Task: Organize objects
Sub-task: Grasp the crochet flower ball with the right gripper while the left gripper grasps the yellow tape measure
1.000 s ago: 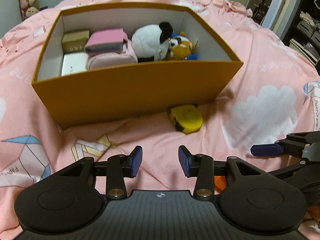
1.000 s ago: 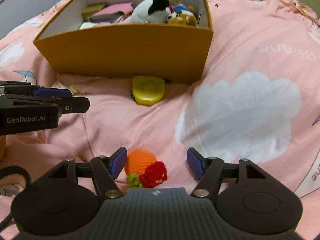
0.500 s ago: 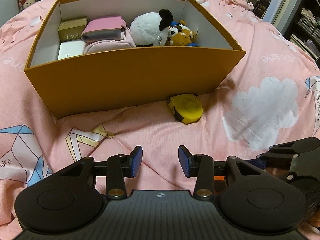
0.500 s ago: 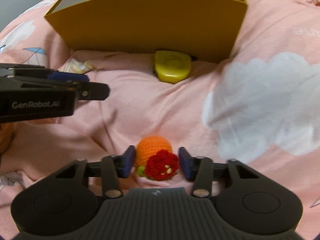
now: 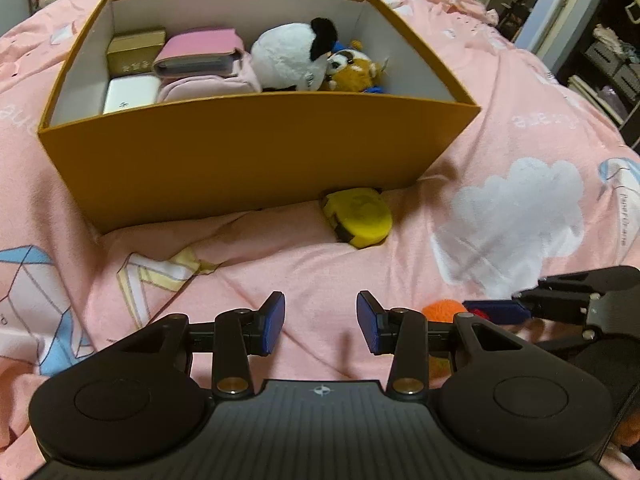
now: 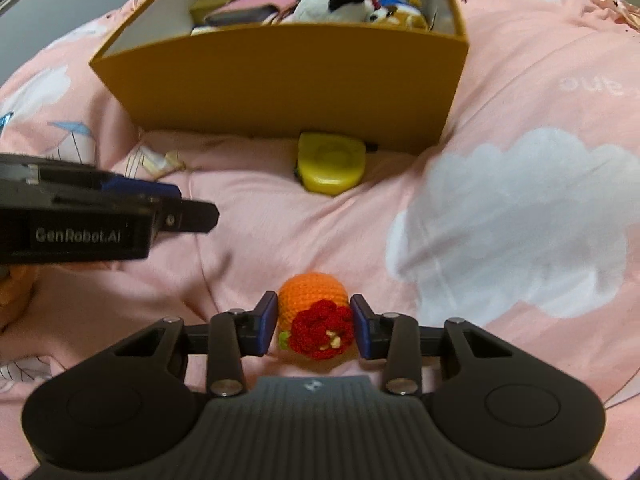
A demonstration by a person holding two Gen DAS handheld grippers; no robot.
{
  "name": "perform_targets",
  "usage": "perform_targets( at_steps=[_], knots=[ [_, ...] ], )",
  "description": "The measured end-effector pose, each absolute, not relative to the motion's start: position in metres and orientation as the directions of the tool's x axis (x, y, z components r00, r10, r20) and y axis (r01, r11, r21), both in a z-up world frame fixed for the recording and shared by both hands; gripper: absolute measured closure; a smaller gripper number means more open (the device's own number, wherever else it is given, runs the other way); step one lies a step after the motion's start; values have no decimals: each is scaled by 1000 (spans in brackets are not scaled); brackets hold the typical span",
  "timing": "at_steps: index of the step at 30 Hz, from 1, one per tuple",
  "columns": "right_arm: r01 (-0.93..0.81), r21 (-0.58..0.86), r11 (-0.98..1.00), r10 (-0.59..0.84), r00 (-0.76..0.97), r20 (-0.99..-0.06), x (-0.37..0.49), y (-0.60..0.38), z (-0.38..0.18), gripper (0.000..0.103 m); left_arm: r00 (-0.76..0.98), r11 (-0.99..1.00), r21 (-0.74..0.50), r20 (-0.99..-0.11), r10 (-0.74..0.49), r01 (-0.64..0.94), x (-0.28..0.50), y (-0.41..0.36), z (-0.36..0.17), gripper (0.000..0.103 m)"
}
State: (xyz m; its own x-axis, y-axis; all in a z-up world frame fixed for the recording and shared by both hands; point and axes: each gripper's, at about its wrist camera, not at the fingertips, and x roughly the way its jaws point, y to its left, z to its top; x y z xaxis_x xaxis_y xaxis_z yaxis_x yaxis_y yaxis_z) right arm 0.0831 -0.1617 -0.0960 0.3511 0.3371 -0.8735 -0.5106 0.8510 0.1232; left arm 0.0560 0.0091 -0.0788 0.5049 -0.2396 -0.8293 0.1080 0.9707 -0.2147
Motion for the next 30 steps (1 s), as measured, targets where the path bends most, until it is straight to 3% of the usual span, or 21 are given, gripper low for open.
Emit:
perform_targets(
  at_steps=[9,12,14,21,30],
  knots=[
    [-498,22,867,310,503,-807,114,-169,-80,62,547,941,-308,-769,-333,140,83,3,-71,55],
    [-495,-20,869,296,551,-780,126,-170,-82,62,543,926,-371,-763,-350,74,101,2,-76,51],
    [-482,-49,875,272,572,-774,133,-171,-86,62,538,923,-384,-771,-341,35,110,-4,-81,43],
    [-448,-32,893,249,553,-795,148,-181,-98,62,505,940,-337,-822,-262,-60,135,-22,-99,39],
    [-441,-5,897,259,536,-803,151,-183,-102,62,470,976,-211,-868,-161,-55,146,-48,-115,38]
  ],
)
